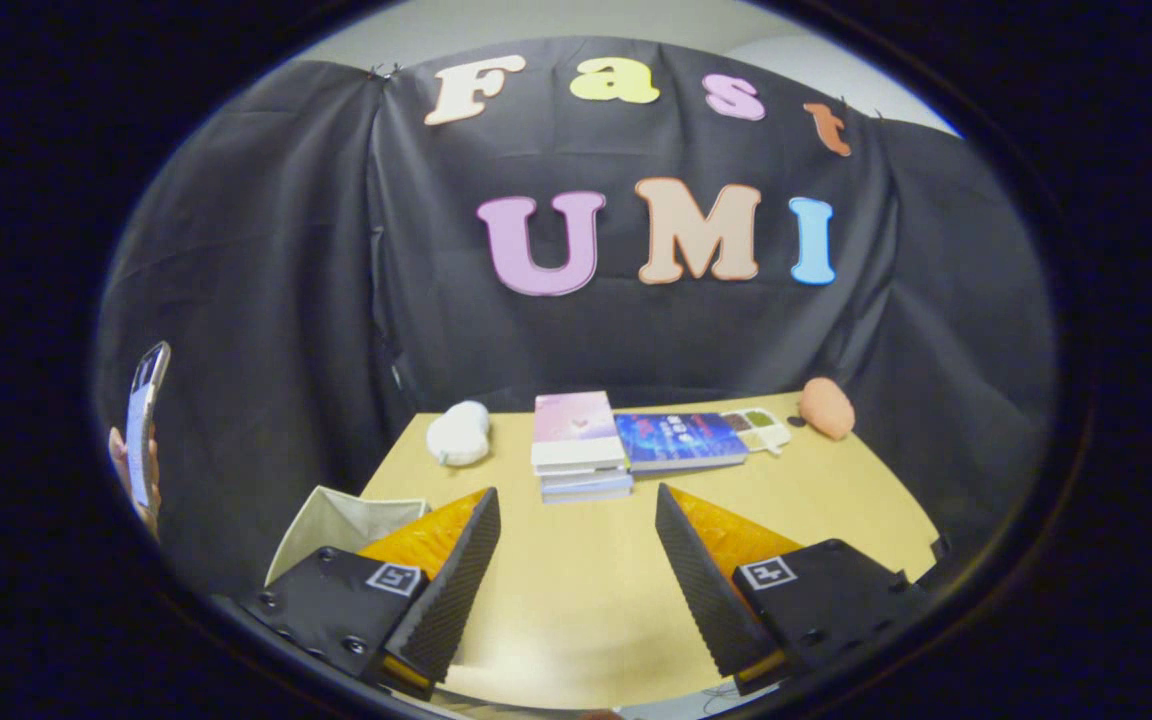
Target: Open the storage box then place both shoes into the box .Put the left shoe in first, then the right shoe, with the right side of both shoes facing outward in a uniform manner.
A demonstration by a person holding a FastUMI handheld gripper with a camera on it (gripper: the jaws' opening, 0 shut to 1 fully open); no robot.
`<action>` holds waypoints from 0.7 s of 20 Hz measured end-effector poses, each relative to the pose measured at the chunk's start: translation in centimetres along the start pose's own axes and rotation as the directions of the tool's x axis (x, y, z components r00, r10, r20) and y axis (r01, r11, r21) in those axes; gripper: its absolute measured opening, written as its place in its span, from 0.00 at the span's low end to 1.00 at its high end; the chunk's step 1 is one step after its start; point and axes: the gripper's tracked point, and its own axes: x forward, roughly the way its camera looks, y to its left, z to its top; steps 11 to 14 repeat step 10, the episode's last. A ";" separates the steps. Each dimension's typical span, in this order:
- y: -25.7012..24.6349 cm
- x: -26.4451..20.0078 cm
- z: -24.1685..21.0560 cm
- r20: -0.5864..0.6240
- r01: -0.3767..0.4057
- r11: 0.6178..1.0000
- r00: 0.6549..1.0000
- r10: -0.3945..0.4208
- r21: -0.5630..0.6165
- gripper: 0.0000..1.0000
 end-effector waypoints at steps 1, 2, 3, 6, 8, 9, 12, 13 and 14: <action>-0.8 -0.1 1.3 0.026 -0.003 1.000 1.000 0.003 0.006 0.99; -1.5 -0.1 2.6 0.051 -0.008 1.000 0.999 0.007 0.016 0.99; -2.1 -0.1 3.8 0.074 -0.012 1.000 0.997 0.011 0.022 0.99; -4.6 -0.2 7.5 0.148 -0.008 1.000 0.989 0.006 0.012 0.99; -6.1 0.2 9.2 0.179 -0.007 1.000 0.984 0.004 0.015 0.99; -6.8 0.3 9.8 0.189 -0.010 1.000 0.982 0.006 0.022 0.99; -7.4 0.5 10.3 0.198 -0.015 1.000 0.980 0.009 0.027 0.99; -7.4 0.5 10.3 0.198 -0.015 1.000 0.980 0.009 0.027 0.99; -7.4 0.5 10.3 0.198 -0.015 1.000 0.980 0.009 0.027 0.99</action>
